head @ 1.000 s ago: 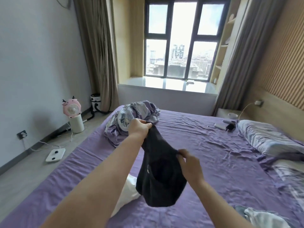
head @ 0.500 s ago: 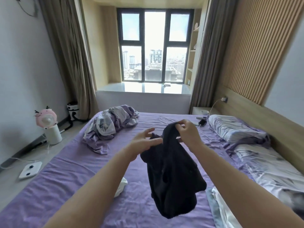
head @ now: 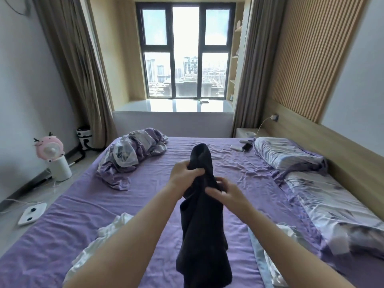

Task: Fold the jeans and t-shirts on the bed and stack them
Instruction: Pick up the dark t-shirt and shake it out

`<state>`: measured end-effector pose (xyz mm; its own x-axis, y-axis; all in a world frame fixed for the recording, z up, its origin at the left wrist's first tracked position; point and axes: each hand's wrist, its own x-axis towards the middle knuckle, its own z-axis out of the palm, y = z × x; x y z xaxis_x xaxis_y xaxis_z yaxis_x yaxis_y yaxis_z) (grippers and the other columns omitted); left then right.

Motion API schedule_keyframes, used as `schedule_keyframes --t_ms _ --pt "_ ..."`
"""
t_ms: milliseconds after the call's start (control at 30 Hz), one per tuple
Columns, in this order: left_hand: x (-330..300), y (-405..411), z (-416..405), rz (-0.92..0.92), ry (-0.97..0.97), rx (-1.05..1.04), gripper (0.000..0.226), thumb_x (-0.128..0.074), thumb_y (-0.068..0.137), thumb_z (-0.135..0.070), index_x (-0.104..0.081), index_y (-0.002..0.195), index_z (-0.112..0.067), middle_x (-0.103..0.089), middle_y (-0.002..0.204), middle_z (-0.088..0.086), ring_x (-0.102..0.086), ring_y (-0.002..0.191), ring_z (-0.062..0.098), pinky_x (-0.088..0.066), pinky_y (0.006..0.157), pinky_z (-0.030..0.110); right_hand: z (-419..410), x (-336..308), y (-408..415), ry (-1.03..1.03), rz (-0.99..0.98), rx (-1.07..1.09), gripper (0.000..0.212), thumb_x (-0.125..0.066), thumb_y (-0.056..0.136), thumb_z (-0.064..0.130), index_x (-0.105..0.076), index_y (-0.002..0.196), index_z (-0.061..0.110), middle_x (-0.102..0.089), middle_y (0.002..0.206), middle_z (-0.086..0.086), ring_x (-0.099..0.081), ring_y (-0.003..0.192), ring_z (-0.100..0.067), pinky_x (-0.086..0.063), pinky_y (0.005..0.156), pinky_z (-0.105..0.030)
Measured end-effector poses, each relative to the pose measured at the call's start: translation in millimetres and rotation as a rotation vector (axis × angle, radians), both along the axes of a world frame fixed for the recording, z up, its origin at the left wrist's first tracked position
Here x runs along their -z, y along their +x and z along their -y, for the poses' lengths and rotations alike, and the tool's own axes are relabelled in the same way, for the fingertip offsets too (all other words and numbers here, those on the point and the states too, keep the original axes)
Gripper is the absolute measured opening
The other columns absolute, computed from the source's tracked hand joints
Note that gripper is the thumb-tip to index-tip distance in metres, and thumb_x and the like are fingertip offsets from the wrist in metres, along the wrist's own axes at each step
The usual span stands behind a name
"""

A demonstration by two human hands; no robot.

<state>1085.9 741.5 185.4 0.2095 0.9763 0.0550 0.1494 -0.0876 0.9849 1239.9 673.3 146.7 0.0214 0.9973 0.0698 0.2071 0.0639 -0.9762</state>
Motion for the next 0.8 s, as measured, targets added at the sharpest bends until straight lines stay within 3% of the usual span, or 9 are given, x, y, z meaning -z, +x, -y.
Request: schedule_keyframes --t_ms 100,167,233,333,400,500,600,700,800 --pt "-19.0 -5.0 -12.7 0.057 -0.032 -0.060 0.010 -0.074 0.073 -0.008 -0.067 0.079 -0.013 -0.070 0.078 0.011 -0.067 0.073 0.028 -0.055 0.069 0.040 10.4 25.1 -0.3 -0.020 0.218 0.035 0.016 -0.068 0.085 0.020 -0.065 0.100 0.017 -0.070 0.096 0.004 -0.065 0.091 -0.012 -0.051 0.078 -0.026" --pt "-26.3 -11.0 -19.9 0.053 -0.044 -0.111 0.029 -0.074 0.074 -0.009 -0.063 0.101 -0.009 -0.069 0.091 0.012 -0.068 0.085 0.032 -0.057 0.079 0.047 7.4 22.6 -4.7 0.038 0.212 0.154 0.002 -0.065 0.087 0.020 -0.064 0.086 0.018 -0.069 0.079 0.007 -0.064 0.076 -0.008 -0.048 0.064 -0.021" --pt "-26.7 -19.3 -23.9 0.032 -0.039 -0.117 0.053 -0.072 0.075 -0.006 -0.051 0.123 -0.010 -0.065 0.095 0.006 -0.066 0.093 0.030 -0.055 0.085 0.049 -0.7 6.5 -12.4 0.101 0.135 0.247 0.014 -0.064 0.087 0.018 -0.061 0.076 0.026 -0.066 0.067 0.014 -0.062 0.063 0.001 -0.043 0.054 -0.012" --pt "-17.4 -38.7 -24.9 0.042 -0.050 0.008 0.076 -0.071 0.076 -0.005 -0.032 0.140 -0.018 -0.062 0.106 0.006 -0.063 0.099 0.027 -0.052 0.092 0.046 -18.3 -19.6 -24.3 0.171 0.150 0.305 0.013 -0.063 0.086 0.015 -0.061 0.078 0.025 -0.065 0.067 0.014 -0.060 0.058 0.007 -0.041 0.052 -0.009" --pt "-7.5 -52.3 -22.1 -0.042 -0.037 0.081 0.079 -0.067 0.078 -0.003 -0.026 0.144 -0.021 -0.063 0.108 0.011 -0.063 0.096 0.028 -0.051 0.092 0.043 -30.6 -33.2 -33.0 0.205 0.184 0.327 0.005 -0.064 0.086 0.016 -0.063 0.081 0.016 -0.066 0.070 0.005 -0.061 0.063 0.001 -0.045 0.058 -0.016" --pt "11.3 -67.0 -13.4 -0.353 0.177 0.050 0.076 -0.069 0.076 -0.012 -0.033 0.142 -0.021 -0.056 0.116 0.003 -0.057 0.108 0.024 -0.046 0.098 0.043 -47.8 -50.2 -47.5 0.233 0.200 0.375 0.017 -0.064 0.085 0.016 -0.063 0.084 -0.001 -0.067 0.080 -0.019 -0.063 0.076 -0.028 -0.047 0.070 -0.040" --pt "35.1 -72.6 2.8 -0.383 0.392 0.018 0.063 -0.072 0.074 -0.029 -0.045 0.131 -0.023 -0.049 0.118 -0.009 -0.046 0.113 0.010 -0.042 0.098 0.033 -65.0 -65.7 -61.3 0.227 0.129 0.406 0.015 -0.064 0.085 0.016 -0.063 0.082 0.001 -0.067 0.082 -0.018 -0.064 0.082 -0.032 -0.050 0.075 -0.045" --pt "54.1 -68.4 9.9 -0.433 0.314 0.039 0.049 -0.069 0.079 -0.034 -0.050 0.123 -0.022 -0.053 0.107 -0.016 -0.050 0.104 0.004 -0.041 0.083 0.021 -78.7 -74.2 -73.1 0.184 0.055 0.398 0.004 -0.064 0.084 0.015 -0.064 0.086 0.011 -0.067 0.085 -0.011 -0.065 0.087 -0.030 -0.053 0.082 -0.046" --pt "52.7 -61.5 1.2 -0.399 0.188 -0.048 0.005 -0.058 0.090 -0.022 -0.056 0.087 -0.018 -0.060 0.077 -0.010 -0.061 0.082 0.019 -0.040 0.057 0.013 -82.9 -71.5 -78.6 0.118 -0.084 0.317 0.008 -0.060 0.087 0.009 -0.065 0.092 0.012 -0.068 0.091 -0.011 -0.065 0.092 -0.030 -0.054 0.085 -0.046"
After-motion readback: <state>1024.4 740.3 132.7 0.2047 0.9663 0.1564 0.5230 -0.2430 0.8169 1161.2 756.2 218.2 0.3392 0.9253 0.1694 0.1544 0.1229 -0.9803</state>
